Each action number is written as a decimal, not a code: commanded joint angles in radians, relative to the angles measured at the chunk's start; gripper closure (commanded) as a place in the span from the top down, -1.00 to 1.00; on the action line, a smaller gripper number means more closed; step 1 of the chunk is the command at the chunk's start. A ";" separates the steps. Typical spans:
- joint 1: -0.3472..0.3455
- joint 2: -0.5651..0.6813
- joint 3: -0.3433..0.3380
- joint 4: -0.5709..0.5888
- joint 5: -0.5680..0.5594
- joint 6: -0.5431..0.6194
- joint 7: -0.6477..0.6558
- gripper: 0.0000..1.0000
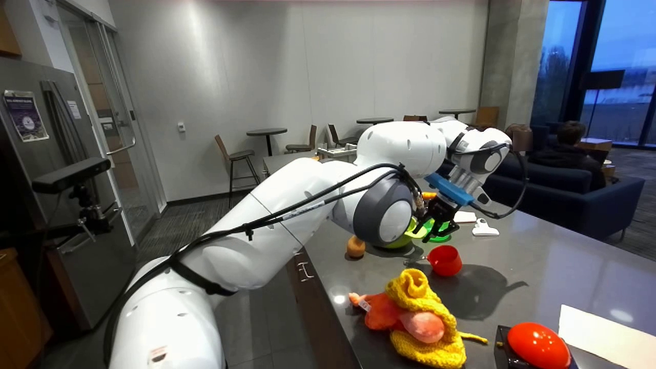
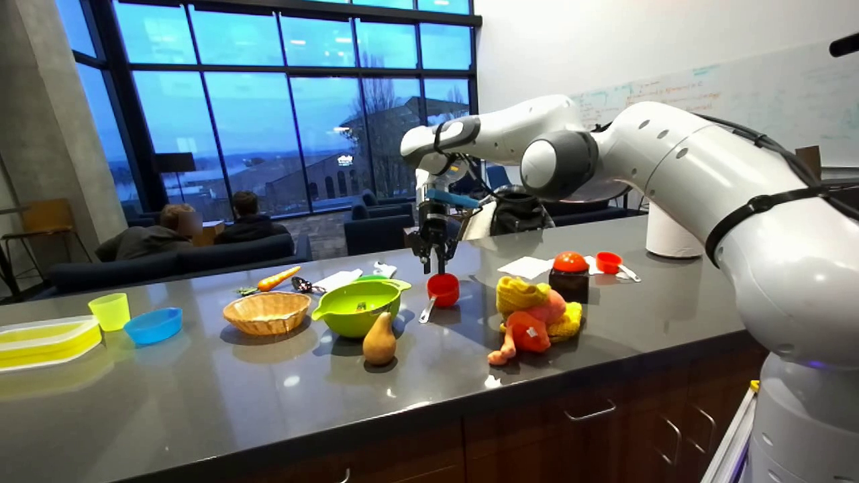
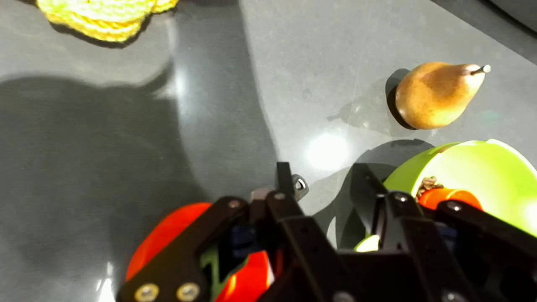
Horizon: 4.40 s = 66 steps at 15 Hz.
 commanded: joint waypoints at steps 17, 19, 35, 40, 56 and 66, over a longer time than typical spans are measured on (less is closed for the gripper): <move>0.027 0.024 -0.026 -0.039 -0.086 0.180 -0.099 1.00; 0.029 0.041 -0.033 -0.026 -0.109 0.208 -0.091 1.00; 0.001 0.169 -0.030 0.094 -0.113 0.228 -0.086 0.17; 0.008 0.145 -0.034 0.090 -0.118 0.220 -0.076 -0.65; 0.062 0.006 0.026 0.077 -0.083 -0.080 -0.078 -0.97; 0.087 0.006 0.161 0.168 -0.074 -0.338 -0.393 -0.97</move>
